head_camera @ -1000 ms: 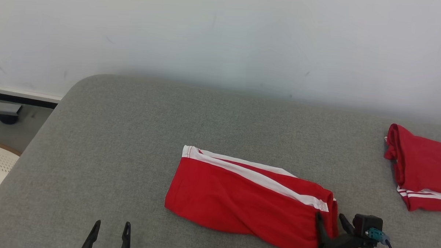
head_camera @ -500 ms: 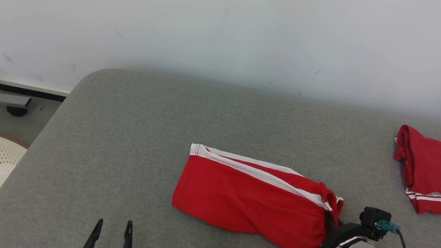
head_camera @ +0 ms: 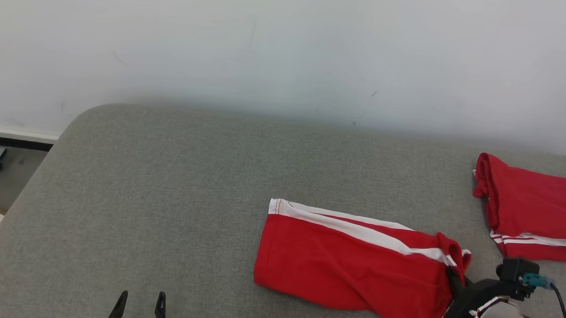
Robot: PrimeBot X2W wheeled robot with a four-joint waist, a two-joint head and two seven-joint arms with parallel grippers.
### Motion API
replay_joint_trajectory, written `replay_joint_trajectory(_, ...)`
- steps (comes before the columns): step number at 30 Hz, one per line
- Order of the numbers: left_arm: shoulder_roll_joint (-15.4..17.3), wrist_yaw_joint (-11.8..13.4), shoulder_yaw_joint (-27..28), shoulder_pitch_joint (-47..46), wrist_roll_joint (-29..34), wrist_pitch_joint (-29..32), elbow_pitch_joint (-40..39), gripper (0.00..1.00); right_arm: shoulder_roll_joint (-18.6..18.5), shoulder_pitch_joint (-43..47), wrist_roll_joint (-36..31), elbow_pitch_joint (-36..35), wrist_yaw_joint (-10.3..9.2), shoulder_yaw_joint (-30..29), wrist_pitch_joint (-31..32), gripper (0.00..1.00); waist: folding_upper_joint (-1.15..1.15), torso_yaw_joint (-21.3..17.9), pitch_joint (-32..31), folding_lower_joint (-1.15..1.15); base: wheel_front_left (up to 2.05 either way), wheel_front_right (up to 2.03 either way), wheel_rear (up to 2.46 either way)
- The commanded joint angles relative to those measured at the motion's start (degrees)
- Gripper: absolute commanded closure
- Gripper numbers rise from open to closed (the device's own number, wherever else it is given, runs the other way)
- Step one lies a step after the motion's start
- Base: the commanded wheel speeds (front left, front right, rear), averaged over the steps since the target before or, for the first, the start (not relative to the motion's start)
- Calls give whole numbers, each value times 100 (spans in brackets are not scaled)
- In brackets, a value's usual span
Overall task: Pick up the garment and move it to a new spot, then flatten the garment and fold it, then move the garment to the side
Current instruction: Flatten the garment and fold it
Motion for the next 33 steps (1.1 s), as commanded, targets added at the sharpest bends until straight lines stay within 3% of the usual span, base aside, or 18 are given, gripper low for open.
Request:
replay_joint_trajectory(1, -13, -39, -11, 72, -6, -13, -14, 0, -49, 50, 166, -171, -12, 76, 85, 100, 0, -54, -22, 0, 0, 0, 0)
replay_joint_trajectory(6, -27, -24, -27, 34, -16, -13, 1, 0, -178, 140, 1019, -1113, -12, 396, 613, 100, 0, -65, -22, 0, 0, 0, 0)
replay_joint_trajectory(14, -51, -29, -88, -5, -37, -13, 80, 0, 117, -86, 2148, -1906, -12, 536, 1445, 100, 0, 113, -17, 0, 0, 0, 0)
replay_joint_trajectory(20, -69, -31, -195, -66, -60, -13, 144, 0, 459, -389, 2244, -1684, -11, 610, 1620, 100, 0, 347, -4, 0, 0, 0, 0)
replay_joint_trajectory(26, -94, -26, -400, -219, -149, -13, 264, 0, 897, -822, 2077, -1045, -4, 692, 1494, 100, 0, 682, 30, 0, 0, 0, 0)
replay_joint_trajectory(33, -116, -26, -626, -342, -242, -13, 341, 0, 1149, -1258, 1977, -255, -4, 781, 1233, 100, 0, 978, 133, 0, 0, 0, 0)
